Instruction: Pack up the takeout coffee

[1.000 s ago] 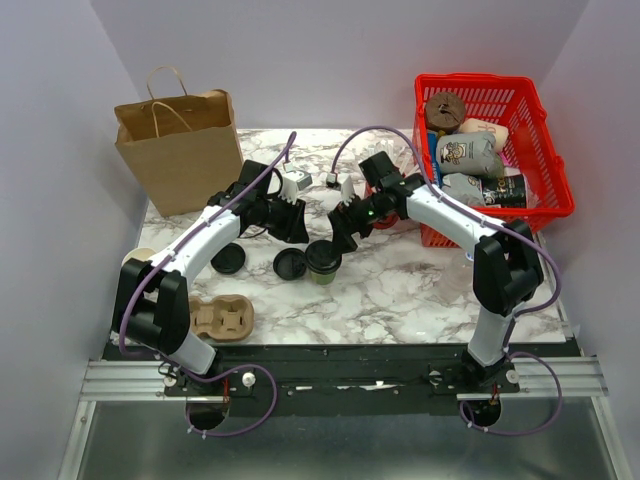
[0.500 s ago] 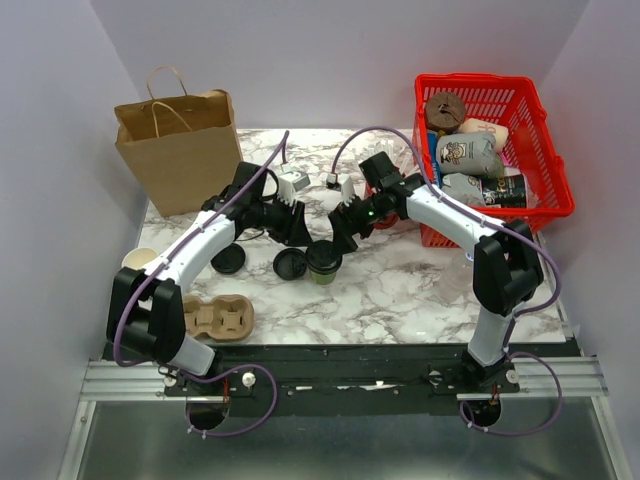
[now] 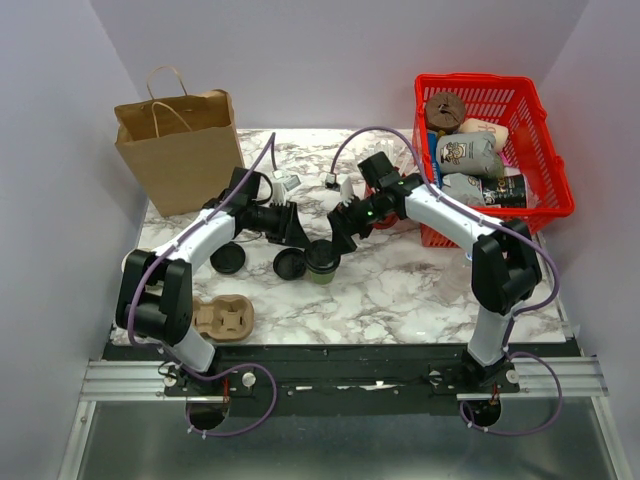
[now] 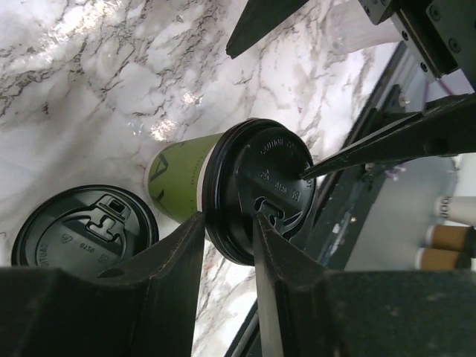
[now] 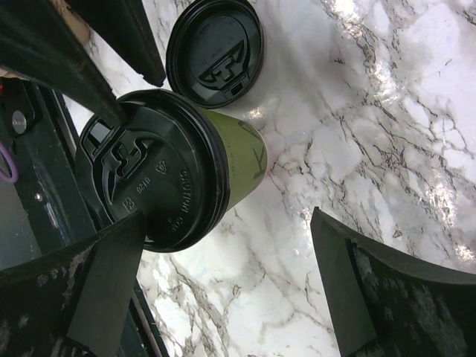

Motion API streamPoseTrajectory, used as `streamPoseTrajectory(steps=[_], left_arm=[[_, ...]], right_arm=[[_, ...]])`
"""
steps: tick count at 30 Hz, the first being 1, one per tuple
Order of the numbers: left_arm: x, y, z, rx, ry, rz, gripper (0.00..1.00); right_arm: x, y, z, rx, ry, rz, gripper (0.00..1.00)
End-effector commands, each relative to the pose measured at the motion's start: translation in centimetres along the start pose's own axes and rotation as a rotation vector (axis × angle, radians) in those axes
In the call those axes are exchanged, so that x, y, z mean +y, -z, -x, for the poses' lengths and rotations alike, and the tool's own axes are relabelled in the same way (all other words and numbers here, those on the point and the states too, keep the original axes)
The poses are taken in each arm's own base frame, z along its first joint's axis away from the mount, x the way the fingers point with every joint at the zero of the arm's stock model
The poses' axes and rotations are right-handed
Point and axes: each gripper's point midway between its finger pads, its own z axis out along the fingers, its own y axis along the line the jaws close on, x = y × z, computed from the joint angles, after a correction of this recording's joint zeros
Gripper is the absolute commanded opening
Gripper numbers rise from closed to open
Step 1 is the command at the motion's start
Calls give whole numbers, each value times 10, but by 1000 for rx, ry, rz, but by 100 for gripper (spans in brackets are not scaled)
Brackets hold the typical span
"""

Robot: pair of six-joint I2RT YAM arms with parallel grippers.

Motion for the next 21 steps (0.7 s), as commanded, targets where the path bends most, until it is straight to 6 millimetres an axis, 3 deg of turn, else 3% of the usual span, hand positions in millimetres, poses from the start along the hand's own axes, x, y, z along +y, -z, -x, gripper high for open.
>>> streamPoseTrajectory(steps=[1, 21], left_arm=[[13, -4, -4, -10, 87, -51, 38], [27, -17, -44, 15, 177, -119, 32]], right_arm=[[-4, -9, -11, 42, -11, 3, 99], [-5, -21, -22, 34, 4, 37, 98]])
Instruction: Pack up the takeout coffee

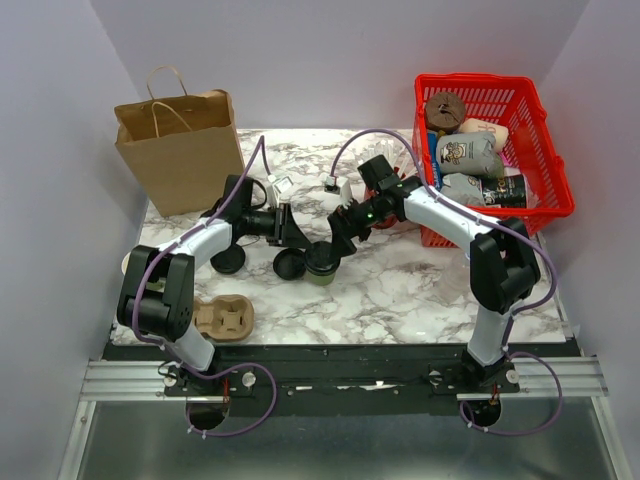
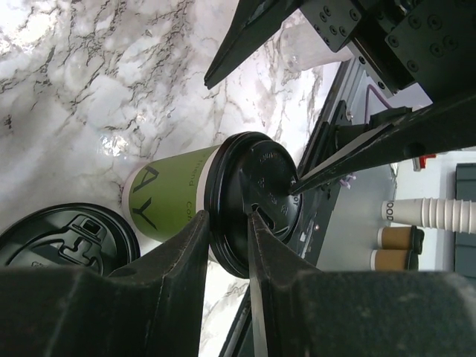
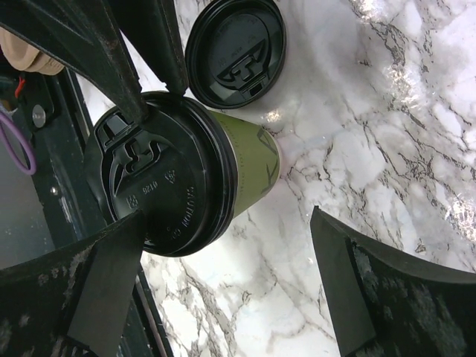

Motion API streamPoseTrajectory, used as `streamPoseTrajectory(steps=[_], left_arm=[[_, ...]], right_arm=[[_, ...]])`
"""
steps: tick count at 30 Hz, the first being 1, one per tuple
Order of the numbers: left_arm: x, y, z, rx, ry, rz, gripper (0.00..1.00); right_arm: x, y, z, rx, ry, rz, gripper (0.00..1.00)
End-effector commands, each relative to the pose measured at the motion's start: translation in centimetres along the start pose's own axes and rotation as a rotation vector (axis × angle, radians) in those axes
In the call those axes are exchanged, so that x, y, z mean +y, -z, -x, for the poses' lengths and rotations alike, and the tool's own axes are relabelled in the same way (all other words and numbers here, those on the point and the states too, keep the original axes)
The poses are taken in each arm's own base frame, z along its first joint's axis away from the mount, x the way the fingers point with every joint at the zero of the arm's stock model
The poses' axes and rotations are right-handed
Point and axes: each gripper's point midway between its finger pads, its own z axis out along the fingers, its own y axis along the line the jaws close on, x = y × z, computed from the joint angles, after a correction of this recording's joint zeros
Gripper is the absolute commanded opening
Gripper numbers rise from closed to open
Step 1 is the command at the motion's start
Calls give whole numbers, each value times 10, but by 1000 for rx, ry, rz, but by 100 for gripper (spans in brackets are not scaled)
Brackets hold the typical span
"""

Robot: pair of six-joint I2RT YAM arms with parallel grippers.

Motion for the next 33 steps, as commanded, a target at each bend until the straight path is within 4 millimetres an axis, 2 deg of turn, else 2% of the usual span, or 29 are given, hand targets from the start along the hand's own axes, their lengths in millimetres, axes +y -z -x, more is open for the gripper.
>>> streamPoseTrajectory(steps=[1, 2, 7, 11, 15, 18, 24, 28, 33], left_arm=[[31, -5, -34, 41, 53, 34, 32], [28, -5, -39, 42, 47, 5, 32], [31, -10, -37, 20, 20, -21, 31], [24, -9, -23, 5, -14, -24, 31], [21, -9, -25, 23, -24, -20, 31], [12, -5, -20, 8, -47, -33, 35], [-23, 9, 16, -70, -176, -49, 49], [-32, 13, 22, -78, -191, -54, 52], [-34, 18, 22, -87, -184, -30, 53]], right_arm=[[-10, -13, -16, 35, 12, -12, 98], [-10, -14, -18, 35, 8, -9, 98], [-5, -14, -17, -6, 36, 8, 98], [-1, -10, -12, -49, 82, 10, 98], [-3, -7, -8, -71, 110, -3, 98], [2, -3, -2, -90, 117, 8, 98], [16, 20, 24, -165, 169, 29, 100], [30, 28, 30, -197, 235, 75, 100], [37, 31, 35, -220, 329, 117, 100]])
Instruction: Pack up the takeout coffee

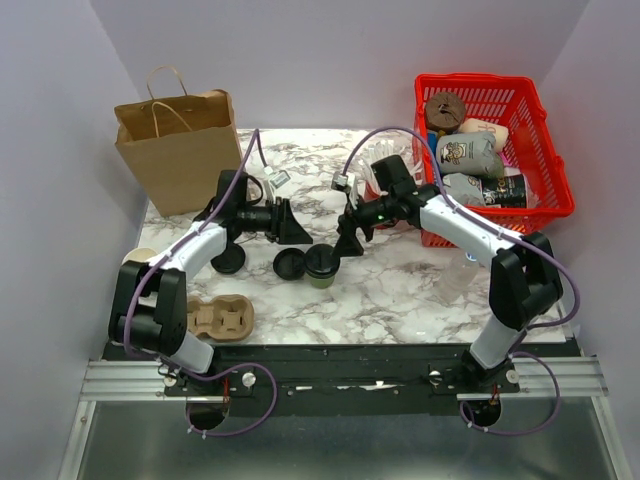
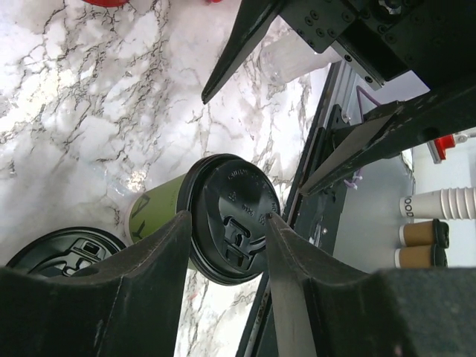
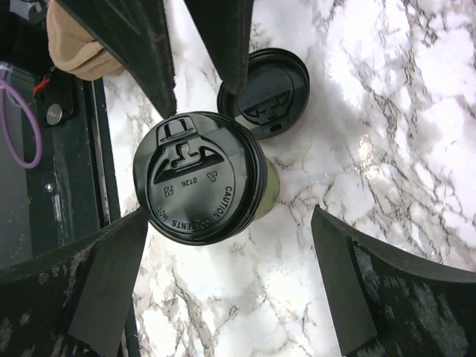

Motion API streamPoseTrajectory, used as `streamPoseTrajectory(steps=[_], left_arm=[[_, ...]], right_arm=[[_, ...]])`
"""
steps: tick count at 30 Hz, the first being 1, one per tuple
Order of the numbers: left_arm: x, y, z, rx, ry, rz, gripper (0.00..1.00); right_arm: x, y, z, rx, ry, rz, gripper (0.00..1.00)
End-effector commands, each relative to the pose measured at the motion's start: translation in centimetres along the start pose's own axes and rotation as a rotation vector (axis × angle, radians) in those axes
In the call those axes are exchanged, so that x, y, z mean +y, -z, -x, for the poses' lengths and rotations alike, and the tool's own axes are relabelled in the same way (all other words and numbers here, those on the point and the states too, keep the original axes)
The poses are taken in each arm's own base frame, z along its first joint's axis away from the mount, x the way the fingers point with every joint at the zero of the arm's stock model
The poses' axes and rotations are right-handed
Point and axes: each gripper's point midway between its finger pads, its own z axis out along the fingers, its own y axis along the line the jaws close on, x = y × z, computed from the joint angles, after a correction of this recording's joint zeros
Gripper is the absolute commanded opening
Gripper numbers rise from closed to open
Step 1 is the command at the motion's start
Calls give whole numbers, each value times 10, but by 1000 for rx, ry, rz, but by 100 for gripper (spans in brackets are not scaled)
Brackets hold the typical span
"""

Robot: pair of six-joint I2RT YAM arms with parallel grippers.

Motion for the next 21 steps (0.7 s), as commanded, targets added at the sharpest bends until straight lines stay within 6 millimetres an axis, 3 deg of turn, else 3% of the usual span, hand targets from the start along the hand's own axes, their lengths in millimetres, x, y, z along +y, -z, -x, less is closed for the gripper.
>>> streamPoseTrajectory(steps=[1, 11, 19, 21], left_arm=[[-9, 10, 6, -15, -24, 43, 54], [2, 25, -36, 40, 64, 101, 60], [13, 21, -49, 62, 106, 105, 62], [15, 21, -52, 66, 116, 107, 68]], right_arm=[[12, 4, 18, -64, 146, 78, 100], [10, -5, 20, -45, 404, 101, 100], [25, -24, 10, 11, 478, 191, 100], [28, -26, 4, 32, 504, 210, 100]])
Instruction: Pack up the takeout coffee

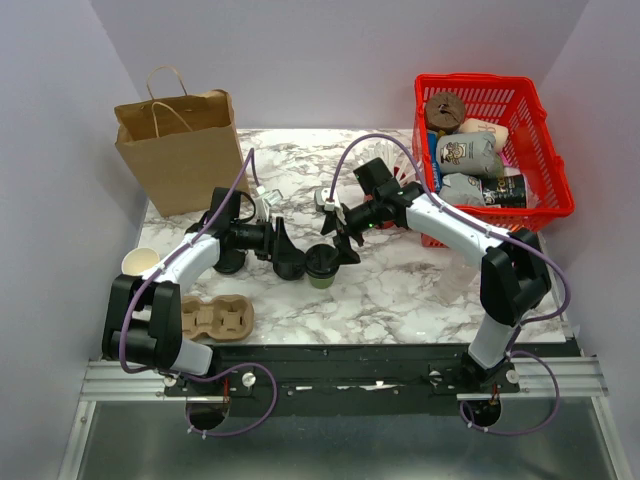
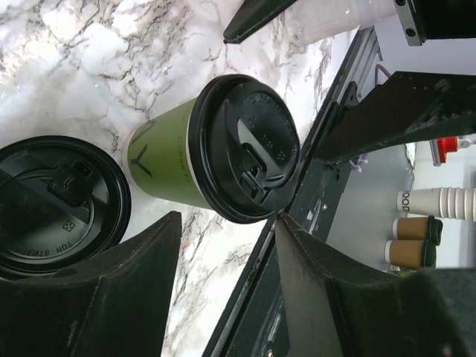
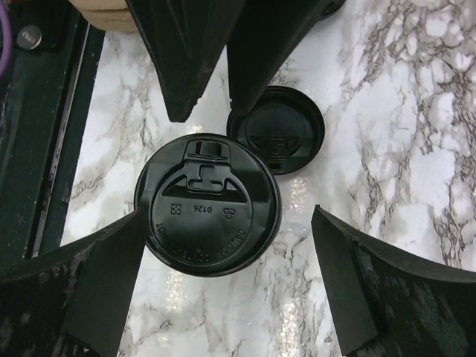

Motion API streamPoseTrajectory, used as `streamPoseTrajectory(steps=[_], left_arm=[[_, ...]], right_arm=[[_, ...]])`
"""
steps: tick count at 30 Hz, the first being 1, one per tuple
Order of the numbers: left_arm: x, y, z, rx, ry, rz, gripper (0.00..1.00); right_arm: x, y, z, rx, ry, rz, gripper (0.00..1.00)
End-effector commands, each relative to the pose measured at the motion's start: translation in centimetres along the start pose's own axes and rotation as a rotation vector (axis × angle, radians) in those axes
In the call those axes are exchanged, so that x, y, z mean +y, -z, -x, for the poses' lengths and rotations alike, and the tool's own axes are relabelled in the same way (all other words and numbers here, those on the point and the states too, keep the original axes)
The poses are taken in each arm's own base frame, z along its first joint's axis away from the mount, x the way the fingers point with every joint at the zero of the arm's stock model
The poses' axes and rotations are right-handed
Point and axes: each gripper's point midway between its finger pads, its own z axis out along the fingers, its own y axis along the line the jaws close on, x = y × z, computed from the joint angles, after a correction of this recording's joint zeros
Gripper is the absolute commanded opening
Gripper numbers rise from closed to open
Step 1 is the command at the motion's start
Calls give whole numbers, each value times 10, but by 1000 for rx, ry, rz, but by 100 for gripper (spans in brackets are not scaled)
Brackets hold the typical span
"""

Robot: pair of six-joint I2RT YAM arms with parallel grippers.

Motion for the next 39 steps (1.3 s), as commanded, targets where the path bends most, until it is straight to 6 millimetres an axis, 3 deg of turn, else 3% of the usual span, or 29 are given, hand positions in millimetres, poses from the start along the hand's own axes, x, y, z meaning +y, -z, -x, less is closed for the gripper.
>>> streamPoseTrajectory(steps=[1, 14, 25, 33, 39], left_arm=[[10, -3, -9, 21, 20, 16, 71], [13, -17, -22, 68, 33, -13, 70], [22, -27, -28, 104, 53, -7, 68], [30, -30, -31, 128, 70, 9, 67], [39, -29, -41, 174, 65, 39, 66]], right_arm=[[16, -10, -3, 17, 90, 92, 100], [12, -19, -14, 57, 82, 83, 99], [8, -24, -21, 76, 96, 38, 90], [11, -33, -40, 139, 138, 9, 80], [10, -36, -49, 179, 165, -21, 78]])
